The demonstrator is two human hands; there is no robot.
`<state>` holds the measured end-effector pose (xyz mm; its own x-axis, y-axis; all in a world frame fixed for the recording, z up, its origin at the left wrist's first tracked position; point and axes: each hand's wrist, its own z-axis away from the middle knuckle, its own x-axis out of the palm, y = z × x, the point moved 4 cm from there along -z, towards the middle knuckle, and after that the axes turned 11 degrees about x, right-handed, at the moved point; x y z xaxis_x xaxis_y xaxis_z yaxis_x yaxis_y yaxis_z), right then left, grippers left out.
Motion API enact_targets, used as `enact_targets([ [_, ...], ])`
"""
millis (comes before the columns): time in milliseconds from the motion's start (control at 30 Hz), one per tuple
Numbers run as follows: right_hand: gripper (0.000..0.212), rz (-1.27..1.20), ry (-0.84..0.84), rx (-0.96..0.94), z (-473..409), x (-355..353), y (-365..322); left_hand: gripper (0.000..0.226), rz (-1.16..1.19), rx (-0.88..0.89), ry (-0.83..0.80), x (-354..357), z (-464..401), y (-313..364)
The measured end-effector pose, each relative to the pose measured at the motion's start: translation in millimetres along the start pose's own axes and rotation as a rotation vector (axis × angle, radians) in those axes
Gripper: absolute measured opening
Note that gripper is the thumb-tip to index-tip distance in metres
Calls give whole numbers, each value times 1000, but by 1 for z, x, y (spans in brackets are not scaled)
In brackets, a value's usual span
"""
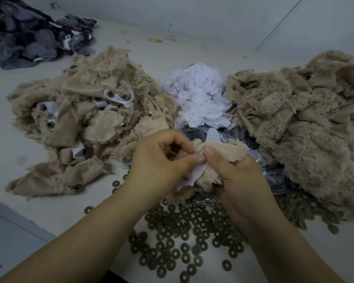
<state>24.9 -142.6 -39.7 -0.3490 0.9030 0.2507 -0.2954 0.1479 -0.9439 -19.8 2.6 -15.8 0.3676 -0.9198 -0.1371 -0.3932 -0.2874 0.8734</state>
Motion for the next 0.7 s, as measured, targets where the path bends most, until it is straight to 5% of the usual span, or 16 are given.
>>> enact_targets([
  [233, 22, -168, -58, 84, -2, 5, 5, 1, 320, -219, 109, -1, -2, -11],
  [367, 23, -249, -83, 149, 0, 10, 5, 12, 497, -343, 141, 6, 0, -15],
  [700, 25, -120, -35, 55, -1, 6, 4, 13, 440, -222, 147, 6, 1, -11],
])
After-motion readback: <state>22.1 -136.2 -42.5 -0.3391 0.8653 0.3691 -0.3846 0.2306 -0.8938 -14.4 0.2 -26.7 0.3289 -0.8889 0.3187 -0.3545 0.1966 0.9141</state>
